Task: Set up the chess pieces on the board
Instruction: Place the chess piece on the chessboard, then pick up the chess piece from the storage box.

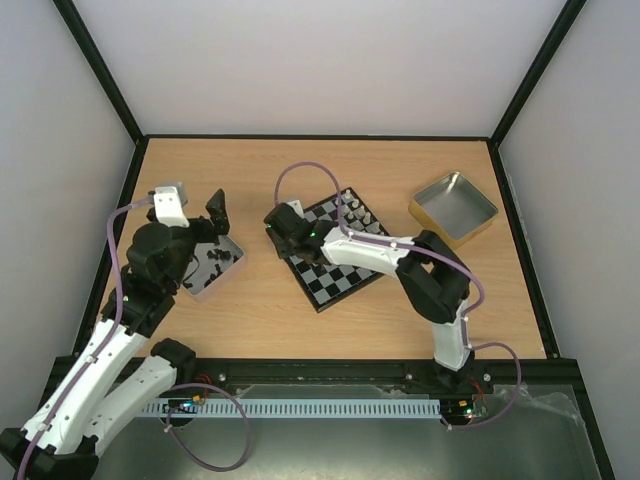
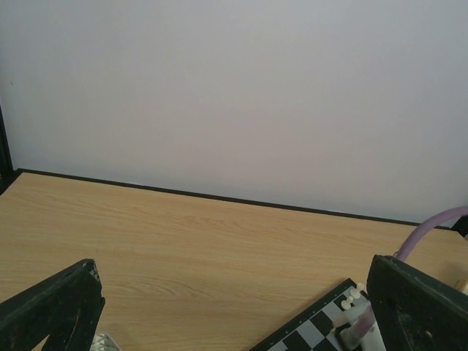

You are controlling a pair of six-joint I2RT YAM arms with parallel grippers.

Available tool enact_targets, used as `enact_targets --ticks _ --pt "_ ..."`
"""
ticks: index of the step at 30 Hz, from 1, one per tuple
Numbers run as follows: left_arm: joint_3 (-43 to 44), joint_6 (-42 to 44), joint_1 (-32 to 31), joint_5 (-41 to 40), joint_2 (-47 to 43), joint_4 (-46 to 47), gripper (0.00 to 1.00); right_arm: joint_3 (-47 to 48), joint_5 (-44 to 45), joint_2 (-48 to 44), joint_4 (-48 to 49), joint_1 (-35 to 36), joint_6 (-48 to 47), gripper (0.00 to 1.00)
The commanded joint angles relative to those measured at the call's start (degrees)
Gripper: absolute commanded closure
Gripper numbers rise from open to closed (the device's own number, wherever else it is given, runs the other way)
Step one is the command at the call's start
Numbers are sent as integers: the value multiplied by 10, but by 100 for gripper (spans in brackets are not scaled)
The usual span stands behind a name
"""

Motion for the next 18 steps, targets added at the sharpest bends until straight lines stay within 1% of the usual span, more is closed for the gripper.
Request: enact_targets --ticks 1,6,10,12,14,16,18 --pt "1 -15 4 16 15 5 0 -5 25 -84 8 -1 31 59" --pt "22 -58 6 33 75 -52 0 -53 35 -153 35 -15 64 57" --pt "22 -130 24 42 127 -107 1 -102 23 -200 56 -34 80 56" --pt "23 -173 54 64 162 -138 9 -123 10 -215 60 -44 99 57" --pt "22 -212 98 106 193 -163 21 -140 2 -227 64 -50 104 58" --pt "17 -230 142 156 228 -177 32 -155 -3 -237 68 -56 108 59" --pt "5 -238 177 186 262 -182 39 -169 -10 -244 71 -60 112 60"
